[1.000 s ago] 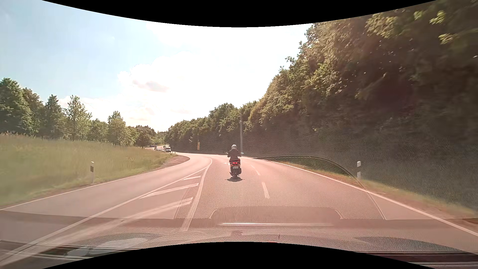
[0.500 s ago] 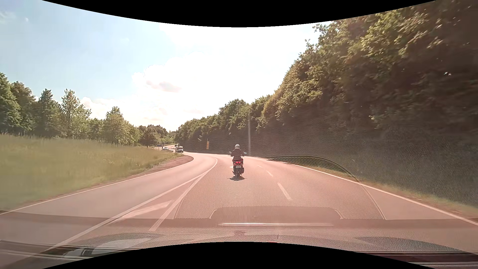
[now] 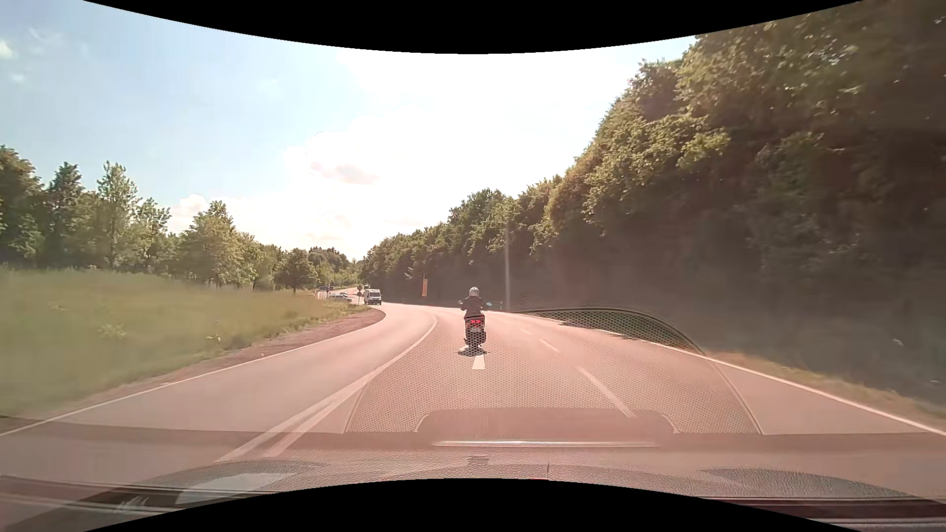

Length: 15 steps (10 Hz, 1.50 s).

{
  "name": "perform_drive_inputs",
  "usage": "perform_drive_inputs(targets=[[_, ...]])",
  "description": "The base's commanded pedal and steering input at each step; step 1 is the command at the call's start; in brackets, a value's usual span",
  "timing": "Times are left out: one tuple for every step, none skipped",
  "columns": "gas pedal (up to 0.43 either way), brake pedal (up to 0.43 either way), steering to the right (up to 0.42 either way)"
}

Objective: Follow the waypoints while adhering to traffic rules and regulations

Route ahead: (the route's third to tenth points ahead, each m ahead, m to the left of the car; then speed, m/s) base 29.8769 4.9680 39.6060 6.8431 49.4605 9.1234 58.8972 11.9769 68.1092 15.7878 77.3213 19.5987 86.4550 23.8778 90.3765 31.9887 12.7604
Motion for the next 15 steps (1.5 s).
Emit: perform_drive_inputs(targets=[[0.157,0.006,-0.017],[0.169,0.006,-0.017],[0.169,0.012,-0.016],[0.177,0.006,-0.021],[0.177,0.006,-0.027],[0.177,0.012,-0.029],[0.177,0.012,-0.029],[0.177,0.012,-0.028],[0.177,0.012,-0.028],[0.177,0.006,-0.027],[0.177,0.006,-0.026],[0.177,0.012,-0.023],[0.177,0.012,-0.019],[0.169,0.006,-0.018],[0.138,0.012,-0.018]])
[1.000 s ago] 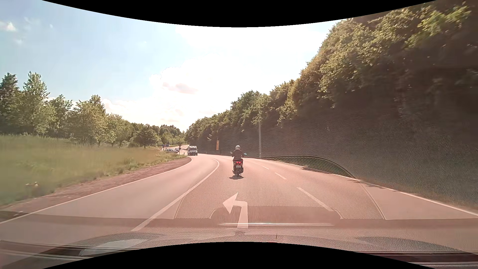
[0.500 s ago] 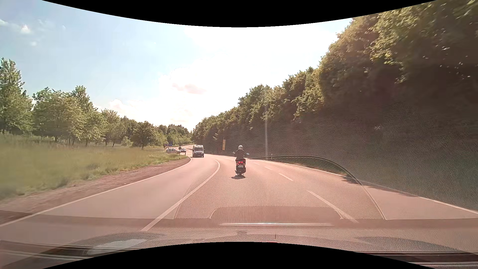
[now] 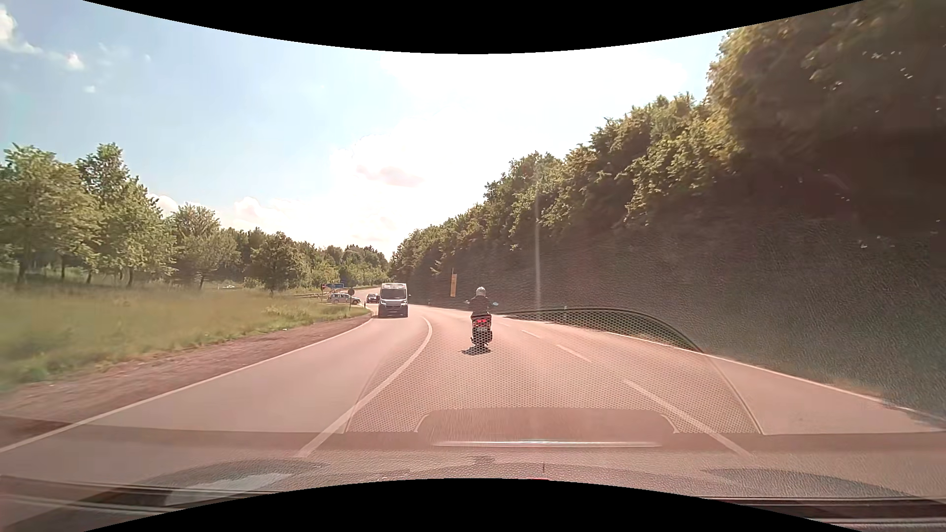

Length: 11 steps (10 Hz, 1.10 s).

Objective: Follow the waypoints while adhering to traffic rules and regulations

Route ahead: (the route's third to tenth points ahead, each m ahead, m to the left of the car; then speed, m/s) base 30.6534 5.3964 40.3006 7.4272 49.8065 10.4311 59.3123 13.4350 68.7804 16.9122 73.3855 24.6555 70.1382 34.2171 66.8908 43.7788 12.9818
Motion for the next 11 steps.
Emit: perform_drive_inputs(targets=[[0.118,0.012,-0.021],[0.11,0.006,-0.024],[0.11,0.012,-0.025],[0.11,0.006,-0.025],[0.11,0.012,-0.027],[0.11,0.006,-0.028],[0.0,0.006,-0.028],[0.0,0.006,-0.028],[0.0,0.006,-0.03],[0.0,0.006,-0.031],[0.0,0.024,-0.031]])
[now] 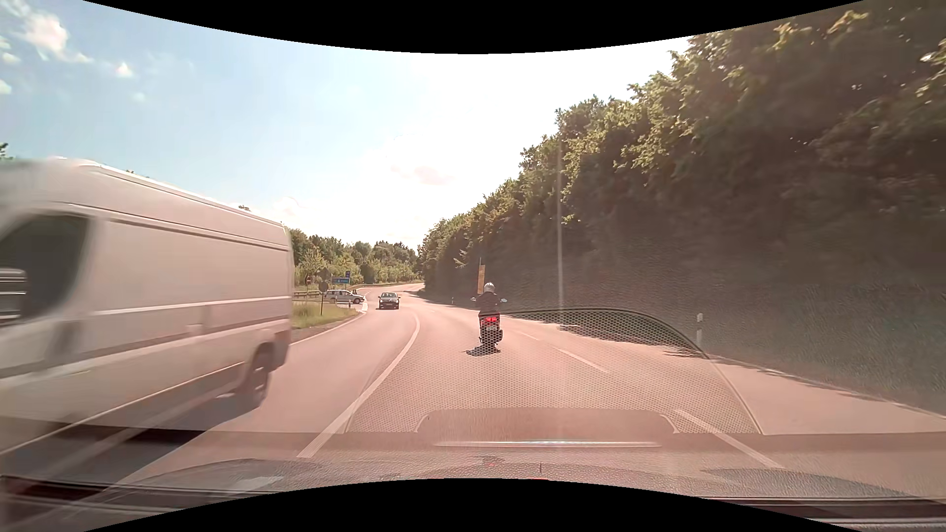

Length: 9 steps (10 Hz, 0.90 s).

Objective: Follow the waypoints while adhering to traffic rules and regulations

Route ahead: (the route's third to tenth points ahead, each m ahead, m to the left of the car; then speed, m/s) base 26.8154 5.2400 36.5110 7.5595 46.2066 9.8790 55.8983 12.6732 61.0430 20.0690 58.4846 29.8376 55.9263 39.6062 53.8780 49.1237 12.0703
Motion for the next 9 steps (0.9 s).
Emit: perform_drive_inputs(targets=[[0.0,0.03,-0.031],[0.0,0.018,-0.031],[0.0,0.012,-0.031],[0.0,0.012,-0.031],[0.0,0.012,-0.031],[0.0,0.012,-0.032],[0.0,0.024,-0.032],[0.0,0.024,-0.033],[0.0,0.012,-0.035]])
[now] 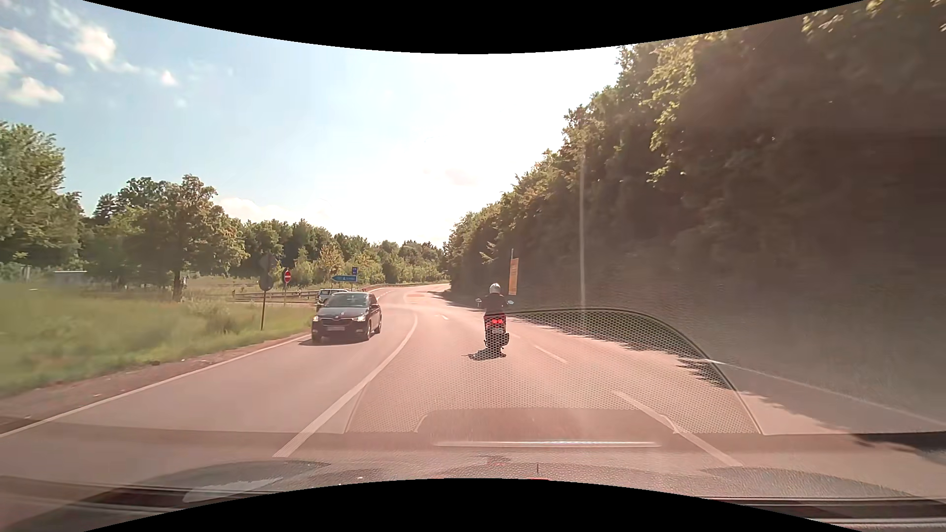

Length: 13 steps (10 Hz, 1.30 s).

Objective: Follow the waypoints while adhering to traffic rules and regulations

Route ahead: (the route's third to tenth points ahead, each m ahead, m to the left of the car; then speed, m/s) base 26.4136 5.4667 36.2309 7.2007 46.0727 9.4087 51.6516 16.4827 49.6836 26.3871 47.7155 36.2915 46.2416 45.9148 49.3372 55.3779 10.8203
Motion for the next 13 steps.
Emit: perform_drive_inputs(targets=[[0.0,0.012,-0.036],[0.0,0.012,-0.038],[0.0,0.018,-0.038],[0.0,0.018,-0.038],[0.0,0.018,-0.038],[0.0,0.018,-0.038],[0.0,0.012,-0.039],[0.0,0.012,-0.038],[0.0,0.012,-0.034],[0.0,0.012,-0.029],[0.0,0.012,-0.027],[0.0,0.012,-0.027],[0.0,0.012,-0.027]])
